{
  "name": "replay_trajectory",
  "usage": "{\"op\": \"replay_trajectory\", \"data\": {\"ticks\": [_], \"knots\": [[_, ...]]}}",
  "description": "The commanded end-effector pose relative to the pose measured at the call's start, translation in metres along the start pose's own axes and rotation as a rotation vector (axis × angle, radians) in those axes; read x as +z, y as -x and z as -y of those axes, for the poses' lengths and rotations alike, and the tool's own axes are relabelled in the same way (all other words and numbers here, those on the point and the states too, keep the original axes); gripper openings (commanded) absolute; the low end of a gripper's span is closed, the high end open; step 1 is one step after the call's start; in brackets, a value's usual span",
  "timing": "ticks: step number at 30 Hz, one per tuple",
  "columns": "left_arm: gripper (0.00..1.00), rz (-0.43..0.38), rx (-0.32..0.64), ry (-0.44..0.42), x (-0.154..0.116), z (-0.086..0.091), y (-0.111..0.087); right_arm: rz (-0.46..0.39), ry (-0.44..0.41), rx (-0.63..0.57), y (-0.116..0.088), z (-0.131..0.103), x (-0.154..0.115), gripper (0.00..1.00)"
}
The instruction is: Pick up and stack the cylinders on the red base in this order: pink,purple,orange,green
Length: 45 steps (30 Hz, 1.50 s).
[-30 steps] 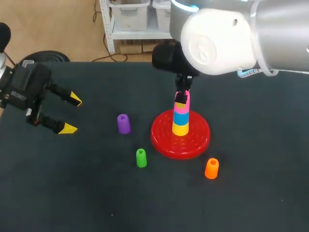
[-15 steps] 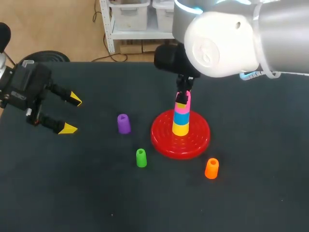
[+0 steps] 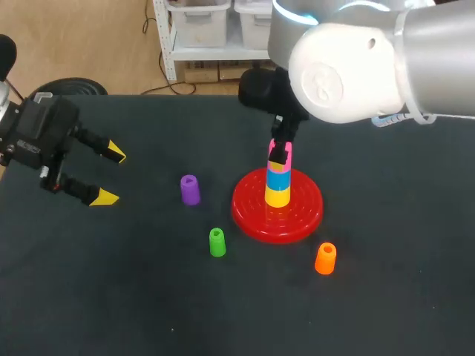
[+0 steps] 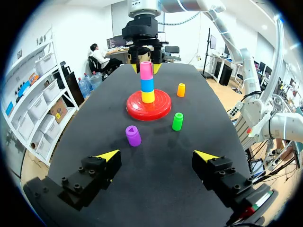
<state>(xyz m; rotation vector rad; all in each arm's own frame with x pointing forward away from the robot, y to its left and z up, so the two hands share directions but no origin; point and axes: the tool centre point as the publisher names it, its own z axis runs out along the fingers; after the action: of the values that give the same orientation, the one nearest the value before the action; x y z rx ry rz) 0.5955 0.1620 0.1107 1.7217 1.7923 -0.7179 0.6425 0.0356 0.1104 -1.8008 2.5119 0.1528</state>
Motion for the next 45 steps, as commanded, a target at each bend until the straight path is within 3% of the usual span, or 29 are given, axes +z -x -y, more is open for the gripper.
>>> {"op": "replay_trajectory", "data": {"ticks": [1, 12, 21, 29, 36, 45], "knots": [[1.0, 0.002, 0.002, 0.001, 0.001, 0.0, -0.001, 0.022, -0.033, 0.015, -0.01, -0.005, -0.011, 1.0], [1.0, 0.002, 0.002, 0.001, 0.001, 0.0, -0.001, 0.076, -0.154, 0.166, -0.064, 0.001, -0.044, 1.0], [1.0, 0.002, 0.002, 0.001, 0.001, 0.0, -0.001, 0.056, -0.204, 0.255, -0.103, -0.022, -0.03, 1.0], [1.0, 0.002, 0.002, 0.001, 0.001, 0.0, -0.001, 0.05, -0.204, 0.282, -0.113, -0.042, -0.009, 1.0], [1.0, 0.002, 0.002, 0.001, 0.001, 0.0, -0.001, 0.049, -0.201, 0.275, -0.118, -0.053, -0.006, 1.0], [1.0, 0.002, 0.002, 0.001, 0.001, 0.0, -0.001, 0.055, -0.141, 0.229, -0.117, -0.075, 0.001, 1.0]]}}
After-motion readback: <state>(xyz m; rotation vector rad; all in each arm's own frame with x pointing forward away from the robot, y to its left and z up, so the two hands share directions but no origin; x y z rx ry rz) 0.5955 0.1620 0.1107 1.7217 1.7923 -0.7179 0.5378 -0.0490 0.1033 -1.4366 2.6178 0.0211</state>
